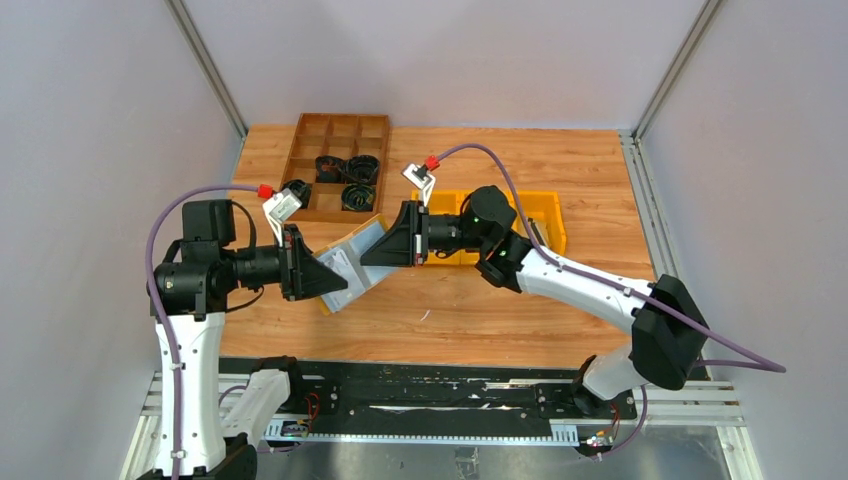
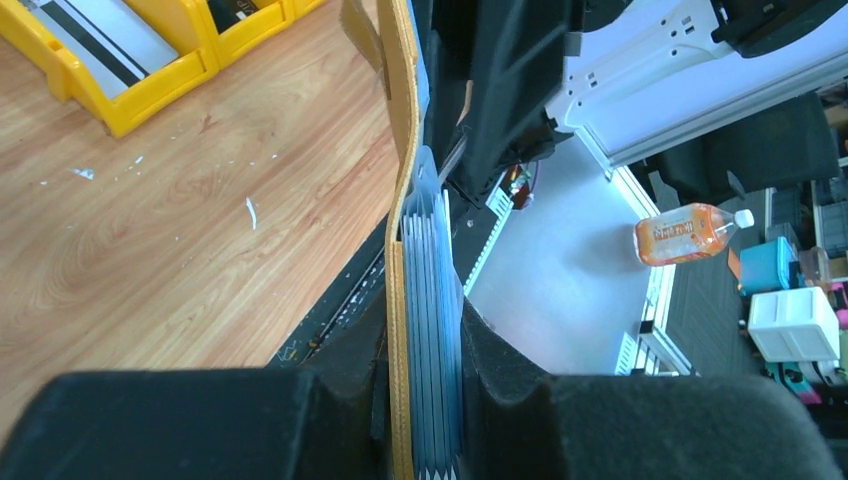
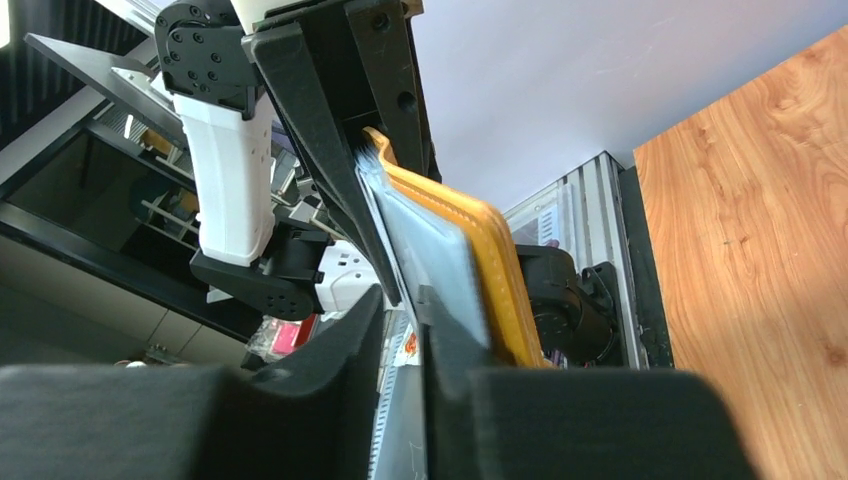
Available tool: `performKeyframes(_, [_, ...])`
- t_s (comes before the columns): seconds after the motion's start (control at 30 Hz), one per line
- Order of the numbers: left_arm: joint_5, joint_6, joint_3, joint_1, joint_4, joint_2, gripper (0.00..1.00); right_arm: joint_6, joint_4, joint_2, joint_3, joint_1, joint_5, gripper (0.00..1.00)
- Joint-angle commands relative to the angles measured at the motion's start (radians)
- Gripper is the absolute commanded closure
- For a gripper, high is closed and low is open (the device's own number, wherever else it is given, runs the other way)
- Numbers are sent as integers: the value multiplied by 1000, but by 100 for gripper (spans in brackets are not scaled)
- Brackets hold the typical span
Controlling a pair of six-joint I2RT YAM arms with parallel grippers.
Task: Take the credit cards out of the card holder
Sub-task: Remove the credit card from the card holder.
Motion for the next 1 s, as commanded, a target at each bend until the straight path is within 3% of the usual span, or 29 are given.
performKeyframes(0.0, [30, -10, 27, -4, 16, -10, 89, -127, -134, -32, 64, 51, 16, 72])
performKeyframes(0.17, [-4, -22, 35, -4, 16, 1, 90, -204, -233, -33, 94, 85, 73, 55])
performKeyframes(0.3, [3, -20, 40, -4, 16, -4, 89, -219, -243, -23, 95, 96, 84, 51])
performKeyframes(0.57, [22, -23, 51, -5, 16, -6, 84, -201, -224, 30, 119, 118, 70, 58])
performKeyframes(0.73, [70, -24, 57, -4, 17, -12, 78, -152, -159, 53, 100, 118, 90, 69])
performKeyframes(0.97, [147, -41, 65, -5, 17, -21, 71, -59, -66, 81, 40, 105, 102, 75])
